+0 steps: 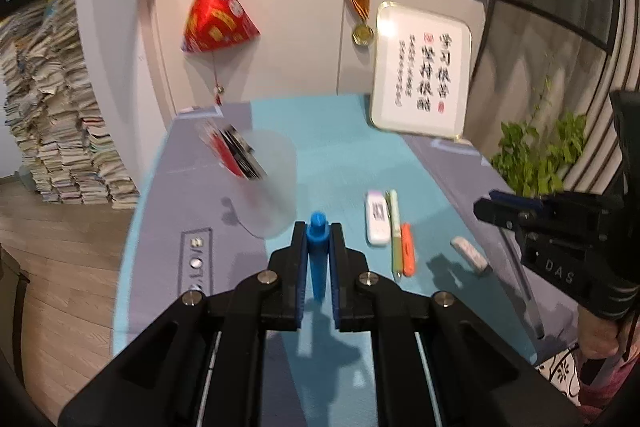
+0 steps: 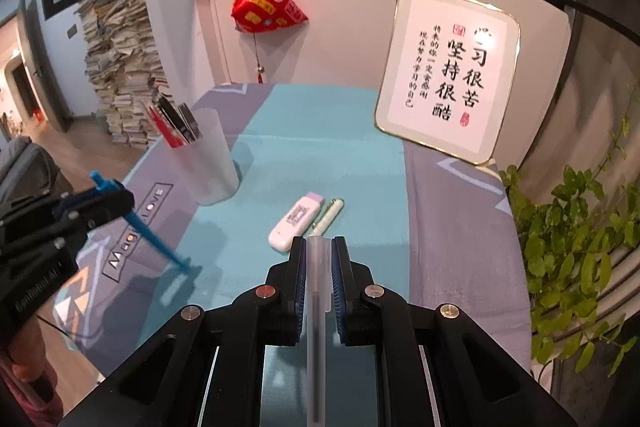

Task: Organize stationery
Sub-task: 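Lift and carry the blue pen and clear pen toward the frosted cup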

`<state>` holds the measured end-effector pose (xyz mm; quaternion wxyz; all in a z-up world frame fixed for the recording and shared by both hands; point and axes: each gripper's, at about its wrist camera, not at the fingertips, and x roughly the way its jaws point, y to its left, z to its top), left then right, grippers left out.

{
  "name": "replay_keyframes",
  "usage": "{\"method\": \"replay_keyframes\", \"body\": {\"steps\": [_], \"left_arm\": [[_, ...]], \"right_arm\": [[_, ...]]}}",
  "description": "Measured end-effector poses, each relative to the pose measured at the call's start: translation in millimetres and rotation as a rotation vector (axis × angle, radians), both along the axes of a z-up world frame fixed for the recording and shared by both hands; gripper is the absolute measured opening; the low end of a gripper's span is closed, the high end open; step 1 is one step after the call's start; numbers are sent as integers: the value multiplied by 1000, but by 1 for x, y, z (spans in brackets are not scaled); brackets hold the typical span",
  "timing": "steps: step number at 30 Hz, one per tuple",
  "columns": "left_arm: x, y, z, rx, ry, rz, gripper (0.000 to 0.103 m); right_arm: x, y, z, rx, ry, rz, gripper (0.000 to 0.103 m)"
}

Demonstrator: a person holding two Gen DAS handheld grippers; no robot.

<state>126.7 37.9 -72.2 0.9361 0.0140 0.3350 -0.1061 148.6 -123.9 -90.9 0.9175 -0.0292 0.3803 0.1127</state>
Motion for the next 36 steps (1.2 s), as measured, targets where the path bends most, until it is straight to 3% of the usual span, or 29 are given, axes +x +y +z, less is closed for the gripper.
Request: {"method": "replay_keyframes", "body": {"steps": [9, 18, 24, 36], "left_arm": [[1, 19, 34, -24, -81, 49, 8], [28, 34, 77, -39, -174, 115, 8], [56, 30, 66, -21, -147, 142, 8], [75, 31, 22, 26, -37, 156, 8]], "right_arm": [[-4, 2, 18, 20, -49, -8, 13], [-4, 2, 15, 33, -39, -8, 13], [-5, -5, 17, 42, -44, -28, 13], [2, -9, 24, 91, -40, -32, 13]]}}
